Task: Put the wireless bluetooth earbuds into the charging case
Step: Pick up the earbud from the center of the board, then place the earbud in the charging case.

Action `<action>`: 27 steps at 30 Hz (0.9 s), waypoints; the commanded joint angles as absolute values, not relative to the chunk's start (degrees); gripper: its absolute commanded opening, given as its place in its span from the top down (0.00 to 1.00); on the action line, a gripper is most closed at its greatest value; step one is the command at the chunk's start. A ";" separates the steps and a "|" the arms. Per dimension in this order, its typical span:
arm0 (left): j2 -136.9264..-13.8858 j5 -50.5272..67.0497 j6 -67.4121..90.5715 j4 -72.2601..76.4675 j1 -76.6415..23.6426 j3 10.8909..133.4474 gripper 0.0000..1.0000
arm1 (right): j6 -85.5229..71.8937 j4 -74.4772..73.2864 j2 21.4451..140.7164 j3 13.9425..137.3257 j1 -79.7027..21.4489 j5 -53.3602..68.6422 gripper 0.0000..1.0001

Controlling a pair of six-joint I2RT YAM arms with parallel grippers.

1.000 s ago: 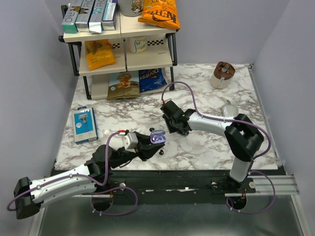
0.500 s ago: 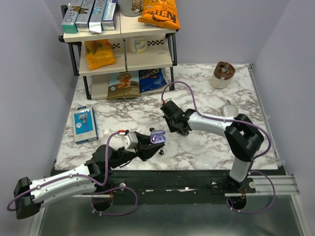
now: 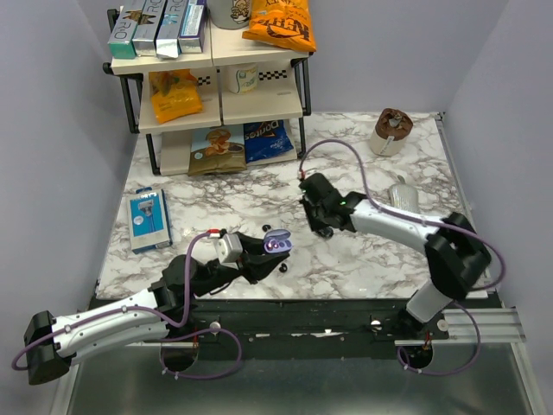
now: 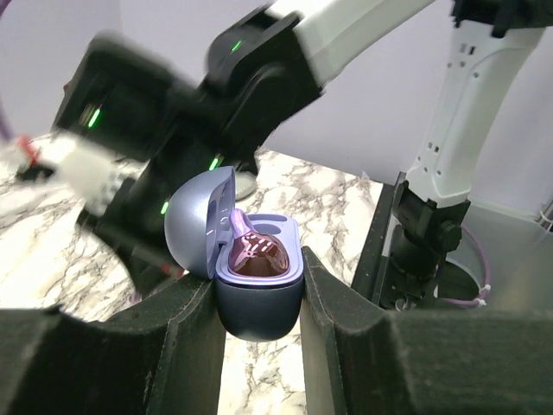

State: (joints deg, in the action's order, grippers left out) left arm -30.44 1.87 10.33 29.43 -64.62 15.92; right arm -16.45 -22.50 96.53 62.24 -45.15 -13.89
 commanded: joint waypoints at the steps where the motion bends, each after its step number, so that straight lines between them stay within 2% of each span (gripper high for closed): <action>1: -28.66 -0.87 9.67 30.15 -64.86 15.82 1.00 | -14.16 -22.15 80.47 58.37 -42.10 -5.29 0.99; 9: -27.77 -1.76 6.86 31.46 -64.69 16.08 1.00 | -6.87 -33.48 62.42 62.93 -42.10 12.19 0.99; 13: -28.65 -0.27 5.19 31.99 -64.16 17.22 1.00 | -3.17 -40.66 54.77 66.52 -42.10 15.37 0.99; 17: -30.49 7.19 4.66 29.45 -61.01 20.64 1.00 | 1.39 -46.13 48.53 69.87 -42.10 21.34 0.99; 22: -35.58 28.01 11.59 31.80 -50.74 23.29 1.00 | 4.91 -50.53 43.34 72.42 -42.10 30.57 0.99; 27: -41.30 39.09 13.71 34.02 -49.04 26.89 1.00 | 6.85 -49.40 39.73 69.79 -42.63 36.46 0.99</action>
